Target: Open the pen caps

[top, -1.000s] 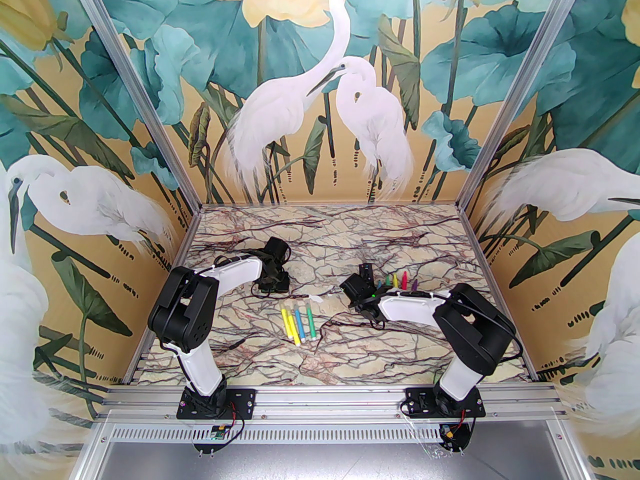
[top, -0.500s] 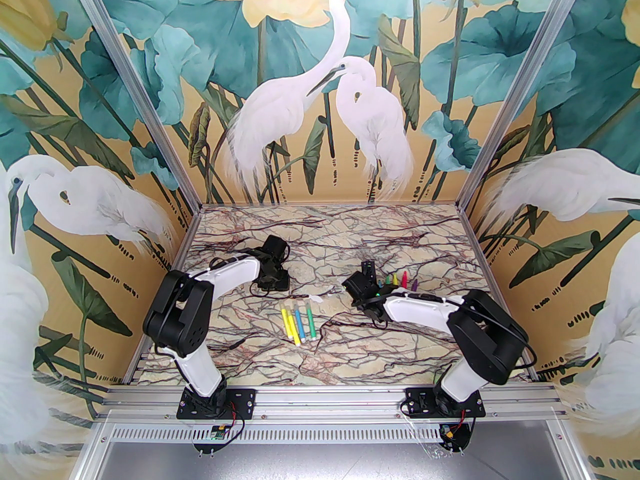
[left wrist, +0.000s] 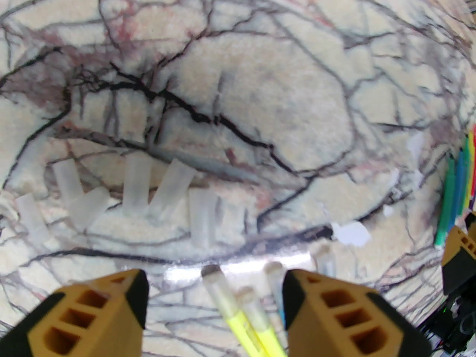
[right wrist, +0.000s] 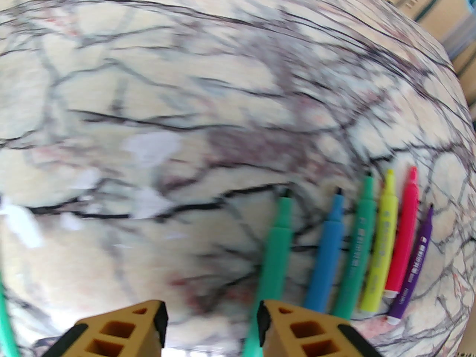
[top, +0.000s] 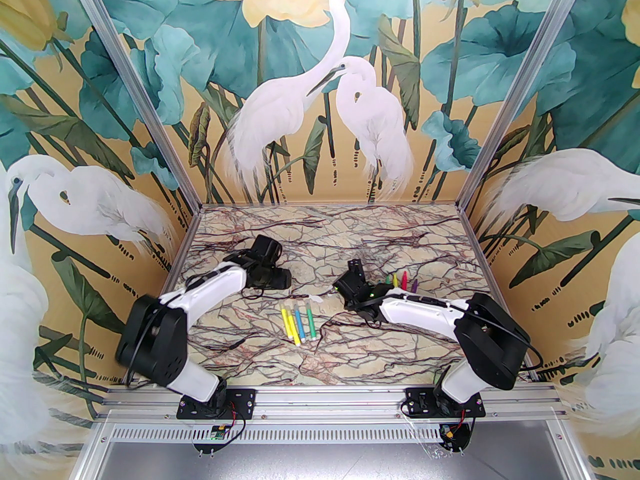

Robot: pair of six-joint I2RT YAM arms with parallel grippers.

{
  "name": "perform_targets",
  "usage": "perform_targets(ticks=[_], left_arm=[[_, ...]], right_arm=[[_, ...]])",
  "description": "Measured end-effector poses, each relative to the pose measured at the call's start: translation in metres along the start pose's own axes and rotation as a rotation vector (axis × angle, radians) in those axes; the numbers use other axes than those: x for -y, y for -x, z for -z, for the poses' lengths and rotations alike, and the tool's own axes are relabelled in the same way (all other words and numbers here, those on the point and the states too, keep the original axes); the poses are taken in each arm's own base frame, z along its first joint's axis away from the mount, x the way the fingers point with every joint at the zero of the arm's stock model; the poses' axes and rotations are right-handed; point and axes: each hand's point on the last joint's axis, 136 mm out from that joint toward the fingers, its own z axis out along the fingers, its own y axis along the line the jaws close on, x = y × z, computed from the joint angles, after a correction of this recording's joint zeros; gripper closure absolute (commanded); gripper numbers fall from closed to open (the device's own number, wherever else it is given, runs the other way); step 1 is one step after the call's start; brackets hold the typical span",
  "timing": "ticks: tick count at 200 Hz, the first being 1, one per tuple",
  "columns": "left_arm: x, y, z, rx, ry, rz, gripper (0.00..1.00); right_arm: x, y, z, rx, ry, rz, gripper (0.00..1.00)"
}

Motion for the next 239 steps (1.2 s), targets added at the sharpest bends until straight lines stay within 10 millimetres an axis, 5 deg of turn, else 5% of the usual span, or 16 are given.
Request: perform_targets(ticks=[80, 168, 239], left_arm=[[0.029, 0.006, 0.023, 0.092, -0.201, -0.01, 0.29], [0.002, 0.013, 0.041, 0.187, -0.215, 0.083, 0.25], [-0.011, 0.009, 0.039, 0.201, -0.199, 0.137, 0.24]], right_arm=[[-0.058, 0.002, 0.021, -0.021, 0.223, 0.071, 0.49], [-0.113, -0.005, 0.02, -0.079, 0.321, 0.143, 0.49], [-0.131, -0.021, 0.002, -0.15, 0.298, 0.18, 0.51]])
